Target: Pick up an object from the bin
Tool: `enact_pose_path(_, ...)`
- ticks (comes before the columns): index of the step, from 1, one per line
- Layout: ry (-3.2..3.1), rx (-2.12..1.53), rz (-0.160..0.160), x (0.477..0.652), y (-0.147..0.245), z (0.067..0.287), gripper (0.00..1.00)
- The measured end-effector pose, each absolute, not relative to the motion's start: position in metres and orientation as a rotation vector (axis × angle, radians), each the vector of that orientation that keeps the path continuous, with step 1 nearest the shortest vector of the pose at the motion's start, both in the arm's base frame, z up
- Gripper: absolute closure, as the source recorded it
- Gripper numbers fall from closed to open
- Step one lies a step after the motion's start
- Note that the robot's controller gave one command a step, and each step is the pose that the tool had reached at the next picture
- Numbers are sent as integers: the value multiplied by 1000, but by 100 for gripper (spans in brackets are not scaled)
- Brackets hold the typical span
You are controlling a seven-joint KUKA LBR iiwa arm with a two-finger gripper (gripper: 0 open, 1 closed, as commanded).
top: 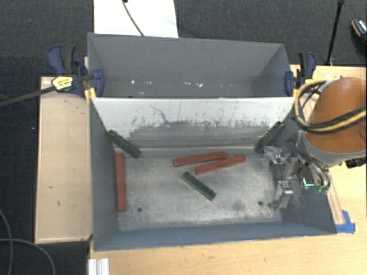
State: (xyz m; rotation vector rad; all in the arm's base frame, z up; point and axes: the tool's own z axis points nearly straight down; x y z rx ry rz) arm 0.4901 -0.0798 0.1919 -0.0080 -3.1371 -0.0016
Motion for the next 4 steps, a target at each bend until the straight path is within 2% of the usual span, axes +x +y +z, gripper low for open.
enact_pose_path(1, -3136, -49, -6, 519, 4, 83, 0)
enact_pose_path(2, -3100, -536, -6, 548, 70, 70, 0)
enact_pose_path(3, -3106, -534, -4, 550, 67, 74, 100)
enact_pose_path(4, -3089, -627, -6, 542, 70, 237, 100)
